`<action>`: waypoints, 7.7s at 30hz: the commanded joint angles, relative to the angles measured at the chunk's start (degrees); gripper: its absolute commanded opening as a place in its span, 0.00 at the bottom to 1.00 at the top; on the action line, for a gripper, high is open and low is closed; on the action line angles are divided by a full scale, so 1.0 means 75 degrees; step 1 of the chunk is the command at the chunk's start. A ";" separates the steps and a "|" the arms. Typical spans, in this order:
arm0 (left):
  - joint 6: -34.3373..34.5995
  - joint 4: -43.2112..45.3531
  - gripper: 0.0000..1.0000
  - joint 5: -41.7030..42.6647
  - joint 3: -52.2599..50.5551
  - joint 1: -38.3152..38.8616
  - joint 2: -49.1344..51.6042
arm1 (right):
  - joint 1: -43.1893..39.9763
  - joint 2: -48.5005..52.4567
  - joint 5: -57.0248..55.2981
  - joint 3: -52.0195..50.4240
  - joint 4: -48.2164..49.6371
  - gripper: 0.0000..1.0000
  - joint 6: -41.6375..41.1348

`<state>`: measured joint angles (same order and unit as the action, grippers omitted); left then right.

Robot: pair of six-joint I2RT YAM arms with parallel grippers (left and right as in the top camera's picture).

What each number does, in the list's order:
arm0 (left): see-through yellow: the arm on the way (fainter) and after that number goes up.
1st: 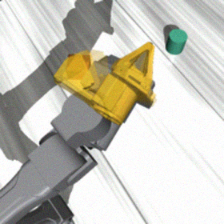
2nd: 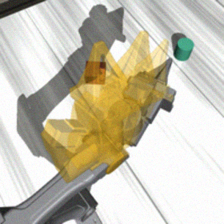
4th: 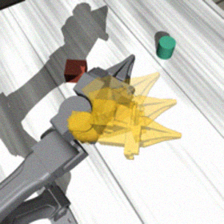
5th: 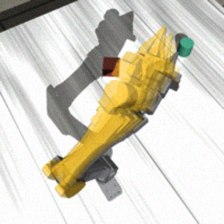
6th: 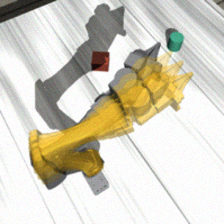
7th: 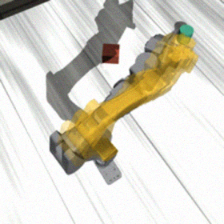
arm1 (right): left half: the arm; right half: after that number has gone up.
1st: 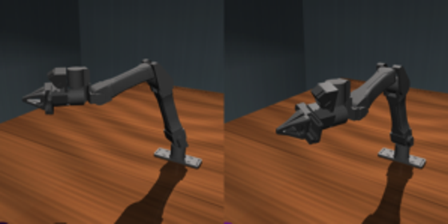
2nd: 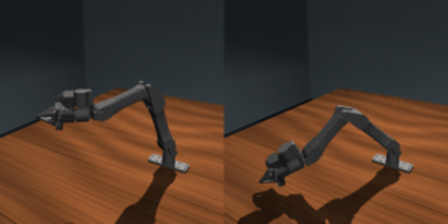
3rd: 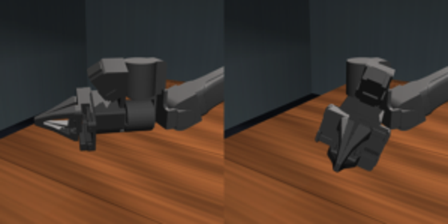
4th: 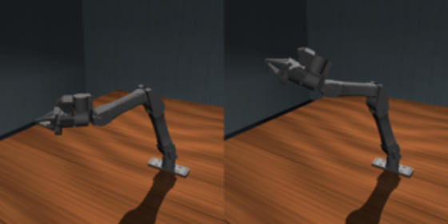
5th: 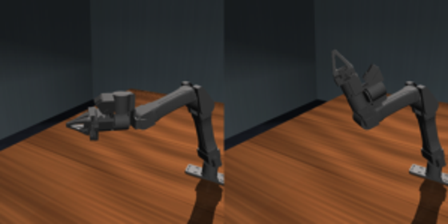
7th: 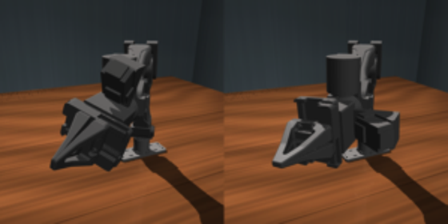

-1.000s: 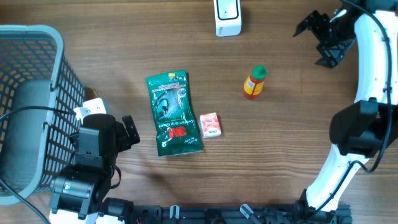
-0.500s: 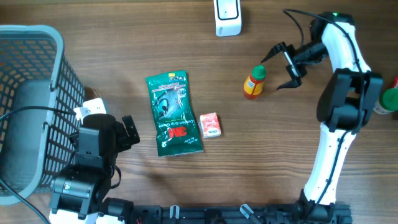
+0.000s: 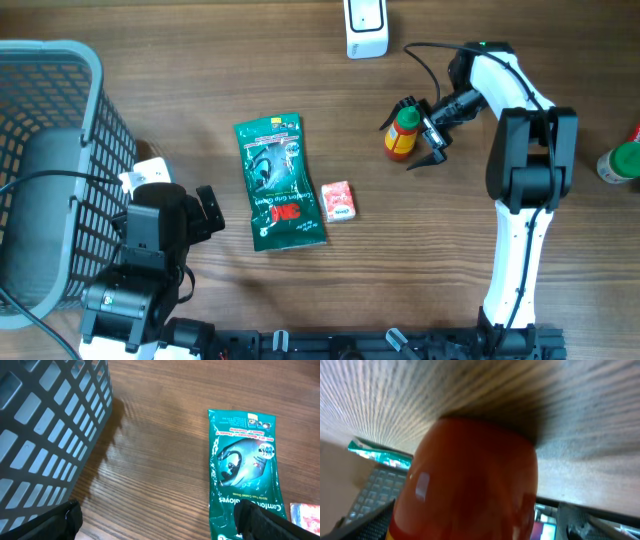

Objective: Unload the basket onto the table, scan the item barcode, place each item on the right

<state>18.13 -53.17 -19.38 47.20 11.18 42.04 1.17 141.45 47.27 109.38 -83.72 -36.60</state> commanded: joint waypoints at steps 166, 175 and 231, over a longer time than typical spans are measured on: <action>0.0067 0.0012 1.00 0.0067 0.0000 -0.0038 -0.0041 | -0.6816 -0.2142 -0.5013 0.1574 0.1588 1.00 -0.2637; 0.0067 0.0012 1.00 0.0067 0.0000 -0.0038 -0.0041 | -0.5147 -0.4351 -0.3072 0.1574 0.1629 1.00 0.1110; 0.0067 0.0012 1.00 0.0067 0.0000 -0.0038 -0.0041 | 0.3902 -0.3031 -0.9014 -0.3197 0.2742 0.50 0.0659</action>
<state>18.13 -53.17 -19.38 47.20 11.18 42.04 35.31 118.19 -9.65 85.10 -61.65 -29.32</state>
